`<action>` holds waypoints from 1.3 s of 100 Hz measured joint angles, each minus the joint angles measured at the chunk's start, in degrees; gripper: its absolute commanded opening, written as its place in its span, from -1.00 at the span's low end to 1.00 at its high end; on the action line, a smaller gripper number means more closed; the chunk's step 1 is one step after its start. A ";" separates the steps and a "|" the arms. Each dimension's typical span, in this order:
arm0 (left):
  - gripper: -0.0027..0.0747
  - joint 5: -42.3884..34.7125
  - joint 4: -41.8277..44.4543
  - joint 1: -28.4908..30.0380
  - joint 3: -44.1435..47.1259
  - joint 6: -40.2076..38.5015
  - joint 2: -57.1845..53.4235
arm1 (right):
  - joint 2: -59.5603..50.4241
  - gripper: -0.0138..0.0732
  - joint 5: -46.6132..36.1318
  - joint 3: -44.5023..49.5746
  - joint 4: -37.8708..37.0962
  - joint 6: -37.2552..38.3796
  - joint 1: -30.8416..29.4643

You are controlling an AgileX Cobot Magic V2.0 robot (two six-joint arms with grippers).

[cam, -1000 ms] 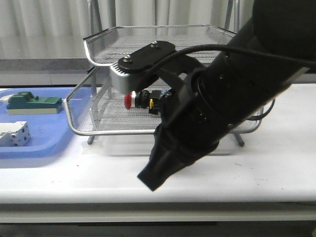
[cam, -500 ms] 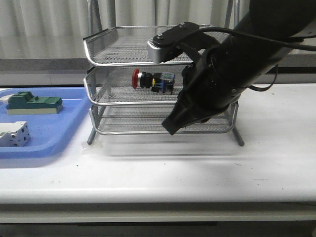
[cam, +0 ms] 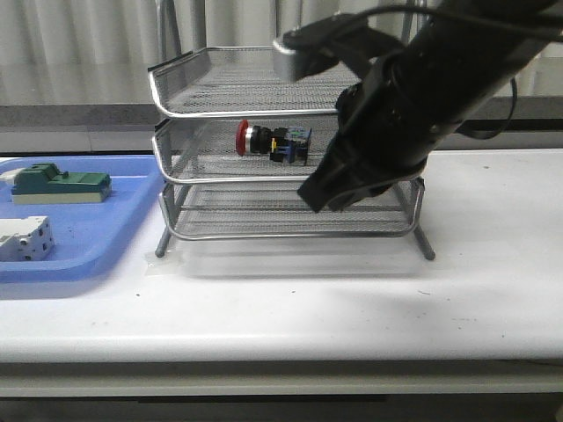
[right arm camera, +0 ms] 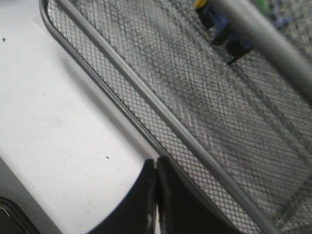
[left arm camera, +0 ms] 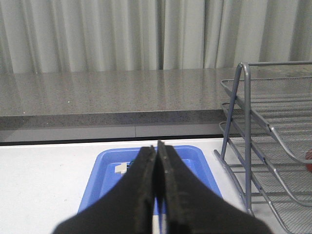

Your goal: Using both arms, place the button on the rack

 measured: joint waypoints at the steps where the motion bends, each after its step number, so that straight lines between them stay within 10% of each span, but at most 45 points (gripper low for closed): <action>1: -0.98 0.00 0.00 0.00 0.00 0.00 0.00 | -0.25 -0.84 0.17 0.00 0.01 0.00 0.00; 74: -0.98 0.00 0.00 0.00 0.00 0.00 0.00 | -34.96 -0.83 10.83 10.62 0.49 4.45 -20.62; 130: -0.98 0.00 0.00 0.00 0.00 0.00 0.00 | -68.05 -0.83 13.82 28.38 0.49 8.20 -22.80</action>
